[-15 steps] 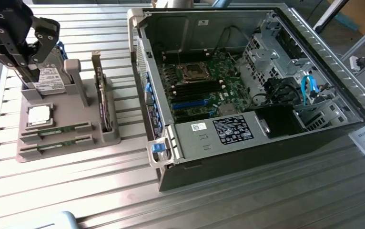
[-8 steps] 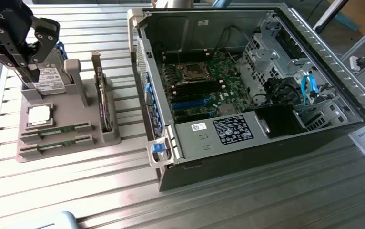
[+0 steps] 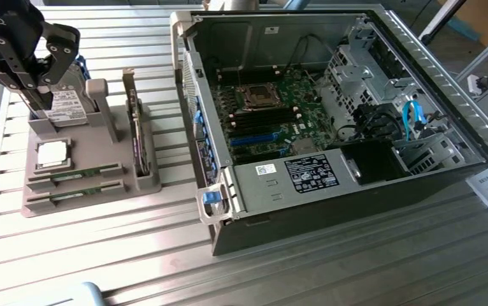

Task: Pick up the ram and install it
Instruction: 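Pick up the ram and move it above insertion slot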

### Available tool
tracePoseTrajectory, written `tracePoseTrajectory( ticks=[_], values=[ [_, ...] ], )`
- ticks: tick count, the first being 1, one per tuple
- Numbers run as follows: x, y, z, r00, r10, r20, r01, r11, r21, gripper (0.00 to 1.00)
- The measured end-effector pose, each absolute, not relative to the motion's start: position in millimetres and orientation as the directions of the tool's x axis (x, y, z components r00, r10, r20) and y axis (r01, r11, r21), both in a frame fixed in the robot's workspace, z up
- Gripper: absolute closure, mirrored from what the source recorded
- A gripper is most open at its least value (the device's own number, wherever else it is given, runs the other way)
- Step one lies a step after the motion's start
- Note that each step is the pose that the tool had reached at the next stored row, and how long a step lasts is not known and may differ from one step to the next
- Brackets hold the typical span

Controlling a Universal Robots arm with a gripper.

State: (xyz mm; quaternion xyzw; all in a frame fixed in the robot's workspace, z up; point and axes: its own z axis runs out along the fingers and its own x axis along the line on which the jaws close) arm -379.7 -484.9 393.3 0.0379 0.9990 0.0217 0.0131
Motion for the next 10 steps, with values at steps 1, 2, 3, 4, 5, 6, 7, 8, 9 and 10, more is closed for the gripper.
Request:
tracePoseTrajectory(
  ticks=[1,2,3,4,5,6,7,8,9,10],
  values=[
    [-379.7,-484.9,393.3,-0.997,0.076,-0.024,0.075,0.996,0.044,0.89],
    [-379.7,-484.9,393.3,-0.997,0.075,-0.025,0.074,0.996,0.044,0.89],
    [-379.7,-484.9,393.3,-0.998,0.052,-0.024,0.051,0.998,0.044,0.89],
    [-379.7,-484.9,393.3,-0.999,0.029,-0.024,0.028,0.999,0.044,0.89],
    [-379.7,-484.9,393.3,-1.000,0.013,-0.024,0.011,0.999,0.044,0.89],
    [-379.7,-484.9,393.3,-1.000,-0.016,-0.024,-0.017,0.999,0.044,0.89],
    [-379.7,-484.9,393.3,-0.999,-0.043,-0.024,-0.044,0.998,0.044,0.89],
    [-379.7,-484.9,393.3,-0.996,-0.091,-0.025,-0.092,0.995,0.044,0.89],
    [-379.7,-484.9,393.3,-0.992,-0.125,-0.025,-0.126,0.991,0.044,0.89],
    [-379.8,-484.9,393.3,-0.989,-0.147,-0.024,-0.148,0.988,0.044,0.89]
  ],
)
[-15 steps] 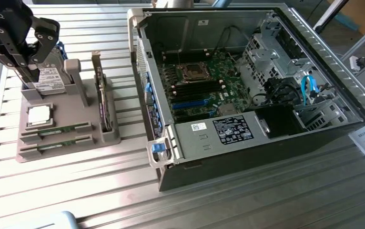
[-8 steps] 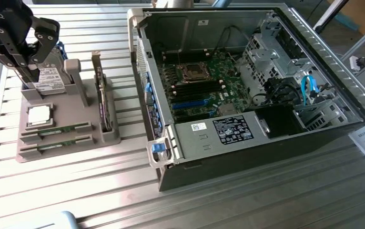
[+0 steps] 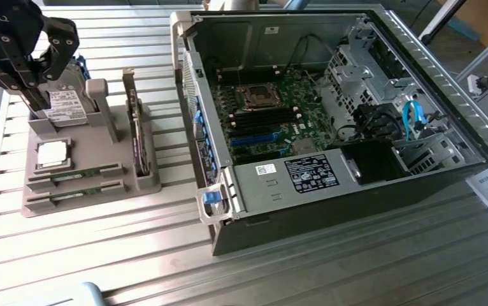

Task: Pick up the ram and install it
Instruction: 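Pick up the ram and move it above insertion slot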

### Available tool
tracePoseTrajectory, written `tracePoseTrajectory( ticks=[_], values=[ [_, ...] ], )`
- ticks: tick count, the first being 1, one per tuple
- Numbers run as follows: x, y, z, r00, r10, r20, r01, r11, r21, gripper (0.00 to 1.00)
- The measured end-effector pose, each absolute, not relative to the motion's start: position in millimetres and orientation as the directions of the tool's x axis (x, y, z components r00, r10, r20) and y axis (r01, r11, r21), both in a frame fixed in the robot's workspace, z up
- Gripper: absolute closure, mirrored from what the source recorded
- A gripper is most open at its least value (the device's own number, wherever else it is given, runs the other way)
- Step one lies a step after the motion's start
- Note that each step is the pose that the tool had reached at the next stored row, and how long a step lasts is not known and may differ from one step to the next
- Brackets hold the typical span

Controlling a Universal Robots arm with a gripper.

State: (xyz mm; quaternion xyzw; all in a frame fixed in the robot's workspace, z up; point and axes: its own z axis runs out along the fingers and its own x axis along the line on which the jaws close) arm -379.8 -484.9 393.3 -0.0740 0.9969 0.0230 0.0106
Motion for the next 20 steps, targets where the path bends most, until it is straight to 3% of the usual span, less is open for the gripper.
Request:
tracePoseTrajectory(
  ticks=[20],
  values=[
    [-380.4,-484.9,391.9,-0.757,-0.653,-0.015,-0.653,0.757,0.027,0.89]
  ],
)
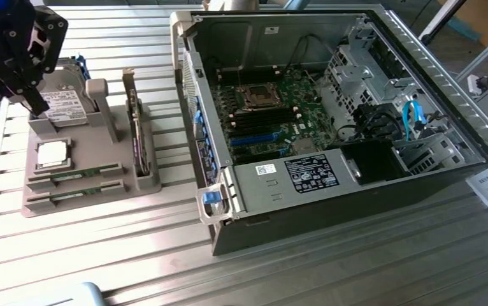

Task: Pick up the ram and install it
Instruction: 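Pick up the ram and move it above insertion slot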

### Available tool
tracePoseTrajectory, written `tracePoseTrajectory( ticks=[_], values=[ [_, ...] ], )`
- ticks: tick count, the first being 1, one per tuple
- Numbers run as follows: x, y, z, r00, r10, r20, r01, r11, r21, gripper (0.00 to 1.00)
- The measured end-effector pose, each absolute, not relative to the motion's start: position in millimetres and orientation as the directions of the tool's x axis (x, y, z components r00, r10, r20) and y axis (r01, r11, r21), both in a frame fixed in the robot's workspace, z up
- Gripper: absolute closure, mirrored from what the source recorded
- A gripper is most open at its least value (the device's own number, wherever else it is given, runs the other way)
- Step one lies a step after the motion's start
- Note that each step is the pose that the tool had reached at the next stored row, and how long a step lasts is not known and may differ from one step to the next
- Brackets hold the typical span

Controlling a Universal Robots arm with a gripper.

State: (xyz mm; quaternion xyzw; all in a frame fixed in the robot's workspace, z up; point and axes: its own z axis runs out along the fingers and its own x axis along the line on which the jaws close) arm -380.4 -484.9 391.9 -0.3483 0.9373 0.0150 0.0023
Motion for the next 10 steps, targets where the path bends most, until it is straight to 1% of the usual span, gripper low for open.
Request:
tracePoseTrajectory(
  ticks=[10],
  values=[
    [-380.4,-484.9,389.9,-0.567,-0.824,-0.010,-0.824,0.566,0.022,0.89]
  ],
)
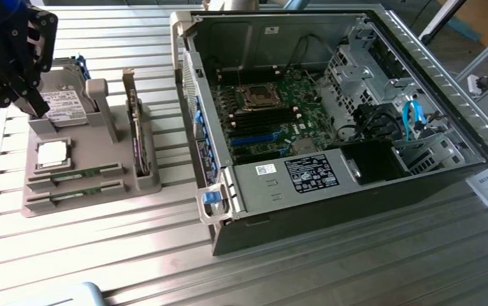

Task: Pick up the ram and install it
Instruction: 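Pick up the ram and move it above insertion slot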

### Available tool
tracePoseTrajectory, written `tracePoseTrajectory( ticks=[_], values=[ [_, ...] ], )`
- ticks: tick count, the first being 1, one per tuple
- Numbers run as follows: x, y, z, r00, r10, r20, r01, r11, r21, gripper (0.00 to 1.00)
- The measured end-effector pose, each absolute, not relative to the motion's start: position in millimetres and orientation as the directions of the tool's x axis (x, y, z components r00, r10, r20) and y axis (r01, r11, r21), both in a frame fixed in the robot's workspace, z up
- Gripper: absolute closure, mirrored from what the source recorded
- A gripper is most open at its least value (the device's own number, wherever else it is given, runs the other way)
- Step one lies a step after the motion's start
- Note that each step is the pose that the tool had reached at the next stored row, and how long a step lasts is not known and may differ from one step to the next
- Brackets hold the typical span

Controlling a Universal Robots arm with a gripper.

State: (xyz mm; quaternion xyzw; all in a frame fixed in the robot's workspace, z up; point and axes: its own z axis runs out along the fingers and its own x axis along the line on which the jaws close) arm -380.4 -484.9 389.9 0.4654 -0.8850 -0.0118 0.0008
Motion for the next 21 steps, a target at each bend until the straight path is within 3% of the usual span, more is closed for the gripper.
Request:
tracePoseTrajectory(
  ticks=[13,21],
  values=[
    [-380.4,-484.9,387.8,-0.326,-0.945,-0.009,-0.945,0.326,0.021,0.89],
    [-380.4,-484.9,385.7,-0.057,-0.998,-0.008,-0.998,0.056,0.021,0.89]
  ],
)
